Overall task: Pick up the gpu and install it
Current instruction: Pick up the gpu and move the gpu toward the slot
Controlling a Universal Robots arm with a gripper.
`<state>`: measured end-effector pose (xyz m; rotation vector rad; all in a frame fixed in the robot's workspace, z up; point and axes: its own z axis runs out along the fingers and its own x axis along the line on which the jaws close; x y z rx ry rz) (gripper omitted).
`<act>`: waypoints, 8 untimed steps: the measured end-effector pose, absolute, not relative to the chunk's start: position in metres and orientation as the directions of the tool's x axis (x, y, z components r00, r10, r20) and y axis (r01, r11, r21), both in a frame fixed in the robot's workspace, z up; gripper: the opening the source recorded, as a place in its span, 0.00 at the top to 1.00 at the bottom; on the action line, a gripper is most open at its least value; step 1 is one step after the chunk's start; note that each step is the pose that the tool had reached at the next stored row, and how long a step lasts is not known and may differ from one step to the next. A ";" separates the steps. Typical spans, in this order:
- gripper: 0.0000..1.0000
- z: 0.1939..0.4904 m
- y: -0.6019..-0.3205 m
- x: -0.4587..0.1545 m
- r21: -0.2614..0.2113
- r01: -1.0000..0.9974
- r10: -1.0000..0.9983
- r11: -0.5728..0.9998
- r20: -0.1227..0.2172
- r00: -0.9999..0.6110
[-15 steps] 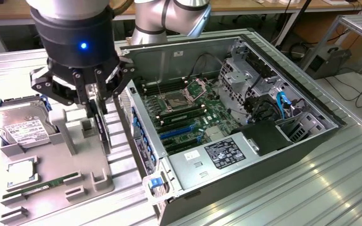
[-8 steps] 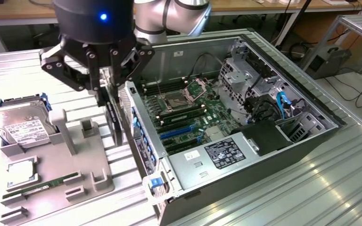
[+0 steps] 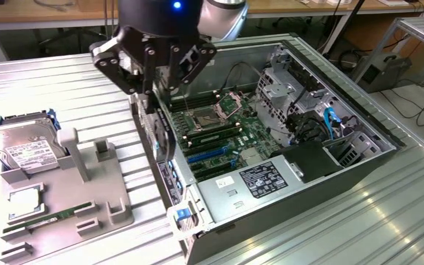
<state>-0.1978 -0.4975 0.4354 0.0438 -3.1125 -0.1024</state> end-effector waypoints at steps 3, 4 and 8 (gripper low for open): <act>0.74 0.435 -0.497 -0.183 0.072 -0.027 -0.029 0.997 0.026 -0.999; 0.74 0.435 -0.497 -0.178 0.074 -0.027 -0.029 0.997 0.026 -0.999; 0.74 0.435 -0.497 -0.158 0.077 -0.027 -0.029 0.997 0.026 -0.999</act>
